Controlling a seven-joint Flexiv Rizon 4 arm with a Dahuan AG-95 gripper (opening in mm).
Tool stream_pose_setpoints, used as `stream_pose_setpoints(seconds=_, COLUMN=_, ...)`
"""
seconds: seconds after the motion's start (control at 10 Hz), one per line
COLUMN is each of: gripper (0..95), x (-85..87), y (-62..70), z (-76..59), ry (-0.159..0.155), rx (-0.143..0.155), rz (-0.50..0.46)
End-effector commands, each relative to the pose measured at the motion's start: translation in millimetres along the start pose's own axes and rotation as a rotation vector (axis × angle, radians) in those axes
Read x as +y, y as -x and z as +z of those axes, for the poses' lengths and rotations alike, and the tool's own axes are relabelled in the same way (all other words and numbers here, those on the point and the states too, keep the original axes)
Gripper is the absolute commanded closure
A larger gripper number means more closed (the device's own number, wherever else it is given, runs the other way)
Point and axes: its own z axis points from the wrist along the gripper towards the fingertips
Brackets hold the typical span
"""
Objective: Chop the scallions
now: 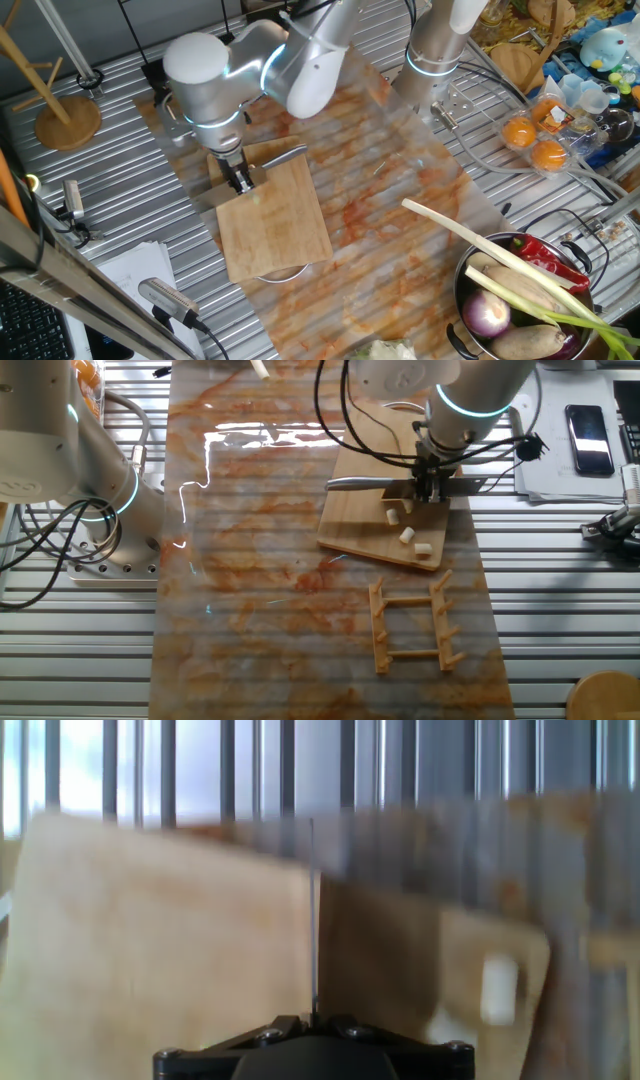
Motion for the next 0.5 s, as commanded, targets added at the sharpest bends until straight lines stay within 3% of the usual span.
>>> stream_pose_setpoints(seconds=0.1, gripper=95.0, x=-1.1, y=-0.3, z=36.5, ry=-0.001, rx=-0.001, rz=0.003)
stream_pose_setpoints(seconds=0.2, gripper=95.0, x=-3.7, y=-6.2, z=35.5, ry=-0.001, rx=0.002, rz=-0.008)
stream_pose_setpoints(seconds=0.5, gripper=95.0, x=-7.5, y=-32.9, z=21.1, ry=0.036, rx=0.005, rz=-0.023)
